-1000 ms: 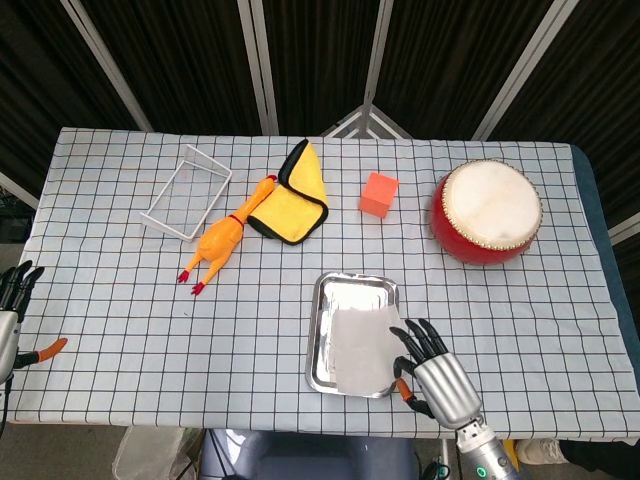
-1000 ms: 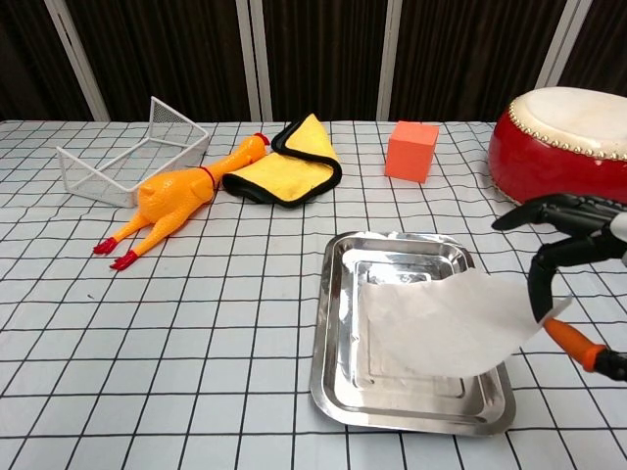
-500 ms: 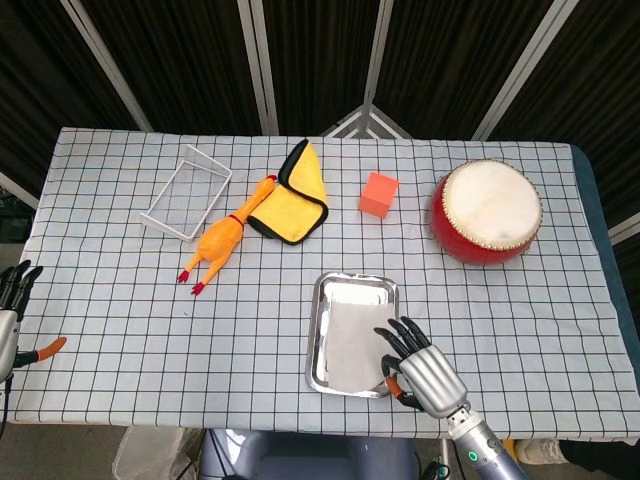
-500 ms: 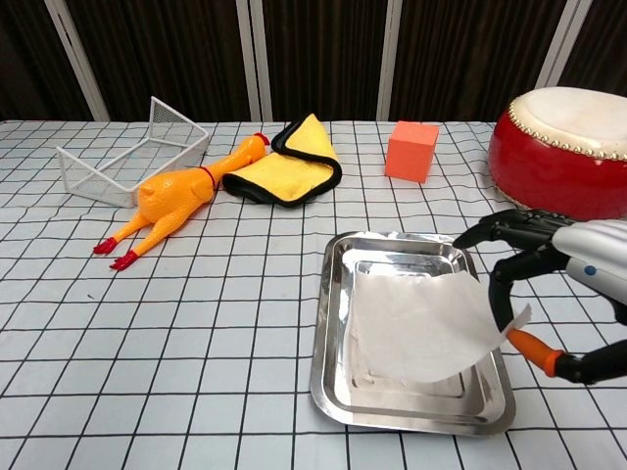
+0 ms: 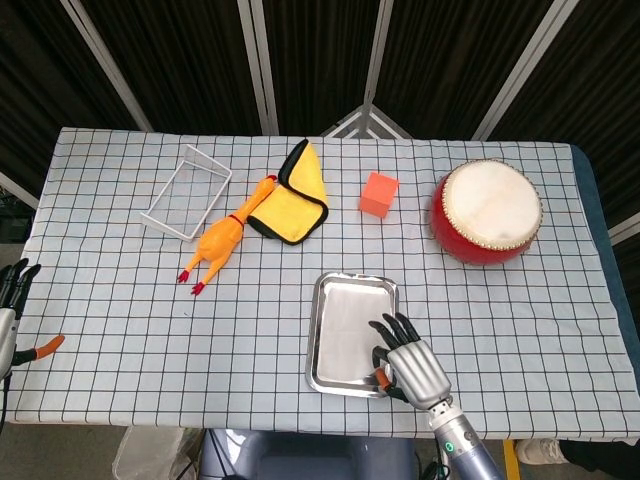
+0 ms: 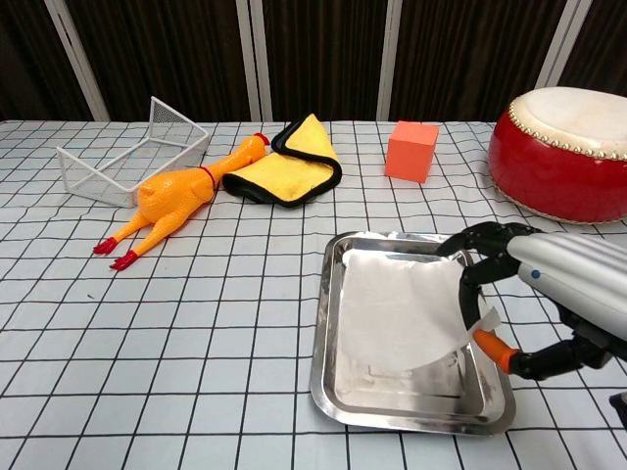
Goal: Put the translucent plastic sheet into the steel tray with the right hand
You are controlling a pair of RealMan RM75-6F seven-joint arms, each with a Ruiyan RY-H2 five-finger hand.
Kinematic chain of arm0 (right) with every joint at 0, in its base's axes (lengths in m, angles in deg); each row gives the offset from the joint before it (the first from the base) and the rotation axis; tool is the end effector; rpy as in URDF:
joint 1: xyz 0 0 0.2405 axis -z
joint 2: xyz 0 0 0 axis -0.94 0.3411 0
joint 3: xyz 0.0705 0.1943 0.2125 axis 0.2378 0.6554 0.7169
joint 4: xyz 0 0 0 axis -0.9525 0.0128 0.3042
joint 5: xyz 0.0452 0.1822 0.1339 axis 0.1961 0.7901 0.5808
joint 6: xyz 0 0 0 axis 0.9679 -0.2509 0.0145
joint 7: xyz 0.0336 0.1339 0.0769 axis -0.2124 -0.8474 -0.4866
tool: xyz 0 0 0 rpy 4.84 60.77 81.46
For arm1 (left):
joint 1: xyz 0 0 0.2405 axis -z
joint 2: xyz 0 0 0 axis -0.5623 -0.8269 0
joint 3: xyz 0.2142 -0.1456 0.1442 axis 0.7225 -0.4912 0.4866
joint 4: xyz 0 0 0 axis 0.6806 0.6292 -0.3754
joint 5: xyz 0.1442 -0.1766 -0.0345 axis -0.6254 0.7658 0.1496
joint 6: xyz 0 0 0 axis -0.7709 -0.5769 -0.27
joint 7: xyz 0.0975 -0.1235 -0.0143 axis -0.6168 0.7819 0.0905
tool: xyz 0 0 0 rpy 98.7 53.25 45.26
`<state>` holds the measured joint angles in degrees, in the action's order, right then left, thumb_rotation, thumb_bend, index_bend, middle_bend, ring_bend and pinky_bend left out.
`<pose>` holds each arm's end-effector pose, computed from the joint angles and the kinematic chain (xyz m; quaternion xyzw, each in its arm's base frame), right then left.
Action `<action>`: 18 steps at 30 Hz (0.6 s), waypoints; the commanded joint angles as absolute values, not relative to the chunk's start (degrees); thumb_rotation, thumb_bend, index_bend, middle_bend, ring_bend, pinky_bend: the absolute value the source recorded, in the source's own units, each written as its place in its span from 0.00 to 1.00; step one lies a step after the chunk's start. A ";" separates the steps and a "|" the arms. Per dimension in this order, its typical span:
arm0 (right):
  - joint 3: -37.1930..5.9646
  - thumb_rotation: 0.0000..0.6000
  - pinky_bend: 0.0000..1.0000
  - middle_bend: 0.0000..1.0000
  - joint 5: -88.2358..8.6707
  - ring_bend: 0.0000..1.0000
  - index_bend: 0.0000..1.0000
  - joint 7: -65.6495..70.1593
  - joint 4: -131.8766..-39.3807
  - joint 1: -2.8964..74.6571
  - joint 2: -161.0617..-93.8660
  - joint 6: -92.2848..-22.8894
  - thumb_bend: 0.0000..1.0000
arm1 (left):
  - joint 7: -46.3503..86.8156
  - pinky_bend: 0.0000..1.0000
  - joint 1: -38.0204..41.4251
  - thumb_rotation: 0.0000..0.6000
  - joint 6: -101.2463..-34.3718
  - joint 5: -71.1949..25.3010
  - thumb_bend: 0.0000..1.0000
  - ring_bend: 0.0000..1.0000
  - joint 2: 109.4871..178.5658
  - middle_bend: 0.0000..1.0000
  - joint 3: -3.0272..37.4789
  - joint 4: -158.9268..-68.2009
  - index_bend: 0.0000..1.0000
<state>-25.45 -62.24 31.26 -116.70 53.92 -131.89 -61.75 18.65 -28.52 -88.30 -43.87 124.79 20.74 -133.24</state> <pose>-0.1916 -0.2097 -0.0311 0.7182 -0.4134 0.4070 0.3843 -0.3597 0.2122 0.1678 -0.5775 -0.3795 -0.3796 0.6151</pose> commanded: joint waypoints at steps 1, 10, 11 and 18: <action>-25.38 1.00 0.00 0.16 -61.79 0.00 0.63 32.05 -116.88 53.70 -132.49 -61.77 0.56 | 18.64 0.00 -28.51 1.00 -88.26 -43.82 0.00 0.00 124.76 0.00 20.72 -133.27 0.00; -25.49 1.00 0.00 0.16 -60.35 0.00 0.63 35.30 -117.96 53.09 -133.75 -61.65 0.56 | 18.63 0.00 -28.50 1.00 -88.33 -43.99 0.00 0.00 124.83 0.00 20.80 -133.28 0.00; -25.46 1.00 0.00 0.16 -60.03 0.00 0.63 35.62 -118.05 52.99 -133.91 -61.58 0.56 | 18.64 0.00 -28.54 1.00 -88.40 -44.00 0.00 0.00 124.80 0.00 20.80 -133.30 0.00; -25.02 1.00 0.00 0.16 -58.63 0.00 0.61 36.88 -117.66 52.46 -134.79 -61.63 0.56 | 18.75 0.00 -28.54 1.00 -88.34 -43.93 0.00 0.00 124.74 0.00 20.80 -133.37 0.00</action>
